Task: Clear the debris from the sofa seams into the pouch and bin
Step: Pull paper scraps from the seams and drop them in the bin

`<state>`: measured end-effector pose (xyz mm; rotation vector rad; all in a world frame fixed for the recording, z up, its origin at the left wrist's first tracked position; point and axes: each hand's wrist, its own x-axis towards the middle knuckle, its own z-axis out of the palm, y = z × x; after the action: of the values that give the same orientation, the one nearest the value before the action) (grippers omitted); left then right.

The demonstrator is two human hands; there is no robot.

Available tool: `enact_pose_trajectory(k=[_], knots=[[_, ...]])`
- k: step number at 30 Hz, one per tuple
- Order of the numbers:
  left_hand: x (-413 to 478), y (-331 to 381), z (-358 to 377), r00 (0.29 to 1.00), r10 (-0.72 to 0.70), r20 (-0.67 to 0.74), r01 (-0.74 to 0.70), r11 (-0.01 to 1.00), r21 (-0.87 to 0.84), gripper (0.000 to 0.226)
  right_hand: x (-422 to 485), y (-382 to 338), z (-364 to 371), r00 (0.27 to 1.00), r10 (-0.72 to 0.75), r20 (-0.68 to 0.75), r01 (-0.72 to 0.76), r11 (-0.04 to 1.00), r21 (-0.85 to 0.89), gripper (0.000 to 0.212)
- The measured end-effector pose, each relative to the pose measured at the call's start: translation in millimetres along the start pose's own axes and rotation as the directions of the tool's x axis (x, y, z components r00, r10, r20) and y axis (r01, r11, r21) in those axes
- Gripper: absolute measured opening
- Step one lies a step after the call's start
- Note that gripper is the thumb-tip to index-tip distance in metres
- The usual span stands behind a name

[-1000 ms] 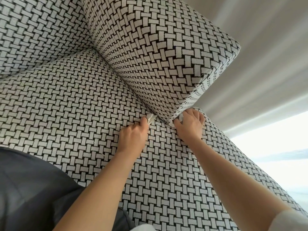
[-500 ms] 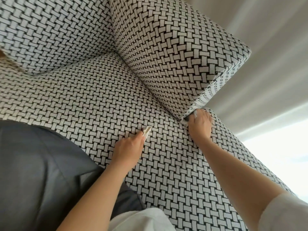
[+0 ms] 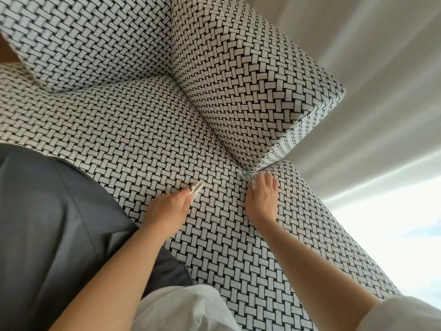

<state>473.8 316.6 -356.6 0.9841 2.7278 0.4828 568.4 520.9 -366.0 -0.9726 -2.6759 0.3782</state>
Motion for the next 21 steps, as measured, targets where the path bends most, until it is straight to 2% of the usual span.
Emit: enact_pose_trajectory(k=[3, 7, 10, 12, 15, 18, 21], knots=[[0, -1, 2, 1.000, -0.001, -0.012, 0.001, 1.000, 0.003, 0.036, -11, 1, 1, 0.999, -0.049, -0.018, 0.050, 0.997, 0.053, 0.029], [1, 0, 2, 1.000, -0.013, -0.028, 0.012, 1.000, -0.013, 0.035, -8, 1, 1, 0.997, -0.071, -0.011, 0.071, 0.997, 0.041, 0.028], [1, 0, 1, 0.999, -0.004, -0.049, 0.003, 1.000, -0.006, 0.033, -8, -2, 1, 0.996, -0.083, -0.020, 0.084, 0.994, 0.073, 0.040], [0, -1, -1, 0.999, 0.000, -0.050, -0.001, 1.000, -0.017, 0.033, -7, -2, 0, 0.992, -0.118, -0.043, 0.122, 0.986, 0.109, 0.035], [0, 1, -3, 0.999, -0.008, -0.043, 0.006, 1.000, -0.030, 0.033, -1, -4, -1, 0.985, -0.154, -0.078, 0.163, 0.979, 0.123, 0.013], [-4, 4, -7, 0.999, -0.044, 0.002, 0.044, 0.994, -0.103, 0.032, 1, -9, -2, 0.984, -0.171, -0.058, 0.177, 0.978, 0.113, 0.014], [-4, 4, -16, 0.989, -0.099, 0.108, 0.126, 0.952, -0.279, 0.032, 5, -15, -6, 0.968, -0.252, -0.024, 0.253, 0.963, 0.090, 0.013]])
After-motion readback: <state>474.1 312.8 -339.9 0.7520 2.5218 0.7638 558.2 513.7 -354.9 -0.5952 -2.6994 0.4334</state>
